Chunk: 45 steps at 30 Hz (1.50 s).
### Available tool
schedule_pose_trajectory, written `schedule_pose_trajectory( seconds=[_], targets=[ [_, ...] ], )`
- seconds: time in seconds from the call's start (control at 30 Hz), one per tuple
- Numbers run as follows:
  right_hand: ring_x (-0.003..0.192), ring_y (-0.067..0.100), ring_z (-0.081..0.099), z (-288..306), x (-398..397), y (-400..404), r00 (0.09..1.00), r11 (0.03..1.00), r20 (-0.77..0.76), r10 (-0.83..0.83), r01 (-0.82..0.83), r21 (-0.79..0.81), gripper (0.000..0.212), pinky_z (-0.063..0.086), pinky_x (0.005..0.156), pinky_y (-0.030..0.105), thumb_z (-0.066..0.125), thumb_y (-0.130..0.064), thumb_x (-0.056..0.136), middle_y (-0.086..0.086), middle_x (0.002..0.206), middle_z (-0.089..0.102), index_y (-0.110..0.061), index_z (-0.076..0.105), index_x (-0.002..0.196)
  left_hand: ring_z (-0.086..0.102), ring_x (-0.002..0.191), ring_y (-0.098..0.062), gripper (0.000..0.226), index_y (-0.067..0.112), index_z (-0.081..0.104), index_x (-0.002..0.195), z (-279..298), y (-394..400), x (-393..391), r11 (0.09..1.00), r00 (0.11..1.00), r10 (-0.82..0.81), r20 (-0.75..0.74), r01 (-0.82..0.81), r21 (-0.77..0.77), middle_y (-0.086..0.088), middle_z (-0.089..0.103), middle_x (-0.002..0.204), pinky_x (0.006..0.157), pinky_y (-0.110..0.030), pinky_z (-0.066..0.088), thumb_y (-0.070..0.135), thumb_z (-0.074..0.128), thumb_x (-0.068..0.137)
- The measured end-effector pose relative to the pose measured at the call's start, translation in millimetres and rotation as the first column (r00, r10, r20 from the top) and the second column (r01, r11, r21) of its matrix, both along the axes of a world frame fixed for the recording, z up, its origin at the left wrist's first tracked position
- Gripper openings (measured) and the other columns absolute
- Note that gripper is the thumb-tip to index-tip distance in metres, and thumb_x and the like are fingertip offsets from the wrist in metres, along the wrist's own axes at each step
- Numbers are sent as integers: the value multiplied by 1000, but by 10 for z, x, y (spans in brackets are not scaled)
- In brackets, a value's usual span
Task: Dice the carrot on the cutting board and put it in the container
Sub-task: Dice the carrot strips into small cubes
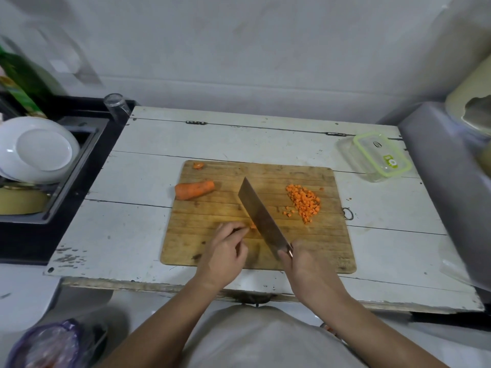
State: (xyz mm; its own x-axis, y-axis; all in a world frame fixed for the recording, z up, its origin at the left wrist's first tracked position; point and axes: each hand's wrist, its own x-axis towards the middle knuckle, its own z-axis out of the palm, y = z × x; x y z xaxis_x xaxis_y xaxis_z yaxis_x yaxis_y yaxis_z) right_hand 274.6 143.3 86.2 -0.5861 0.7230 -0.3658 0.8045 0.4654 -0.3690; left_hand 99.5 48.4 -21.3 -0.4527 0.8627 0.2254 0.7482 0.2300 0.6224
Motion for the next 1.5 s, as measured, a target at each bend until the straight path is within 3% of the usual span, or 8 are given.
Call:
schedule_pose_trajectory(
  seconds=[0.2,0.53,0.67,0.8,1.1,1.23,1.37,1.5],
  targets=[
    [81,32,61,27,-68,-68,999,999,32,16,-17,33,30,36,61,38,35,-46,106,7,86,66,-18,46,103,52,118,-17,43,10,70,128,42,48,39,994,985,-54,-161,38,-98,2,63,123,97,-35,52,27,47,96],
    [67,25,52,-31,-86,-92,1000,1000,28,1,-2,22,25,36,58,36,38,-41,107,-3,71,52,-19,42,94,52,117,-19,42,9,69,128,66,52,59,991,973,-80,-218,55,-118,-1,63,121,100,-32,48,26,49,95],
    [66,24,48,-71,-252,-31,999,999,43,-17,15,34,25,30,51,33,37,-40,107,0,77,55,-19,39,96,52,117,-19,43,9,68,129,67,59,43,988,975,-89,-202,60,-144,-1,62,122,100,-34,49,25,49,94],
    [73,27,57,-93,-221,37,996,996,-30,-82,81,-37,29,45,63,38,39,-45,106,1,81,60,-18,48,103,49,121,-15,45,13,67,133,131,33,49,984,985,-84,-150,59,-167,3,60,126,103,-33,48,26,47,95],
    [76,28,59,-98,-38,-29,1000,1000,-9,1,-1,12,29,44,64,38,39,-47,105,2,82,62,-19,50,103,39,124,6,42,18,58,144,244,-39,-62,978,983,-8,182,46,-203,16,49,137,107,-5,25,16,52,103],
    [70,24,60,-142,-101,-45,999,1000,-43,-24,24,-7,30,45,58,37,40,-44,105,0,76,60,-16,51,103,34,116,11,39,13,63,138,243,-169,-100,984,988,32,151,-4,-179,17,51,130,100,4,19,8,55,101],
    [75,26,63,-134,-5,184,990,990,-24,-136,136,-32,29,53,69,42,38,-44,106,2,81,62,-17,50,104,35,119,8,38,15,65,136,256,-198,-94,983,988,68,141,-42,-177,18,51,129,100,4,20,8,56,101],
    [74,25,57,-84,137,491,970,970,16,-241,241,-16,31,46,64,37,39,-43,106,4,84,59,-14,51,104,37,120,6,38,18,65,136,273,-153,-35,985,989,52,139,-28,-171,16,54,129,102,-1,25,9,55,101]
  ],
)
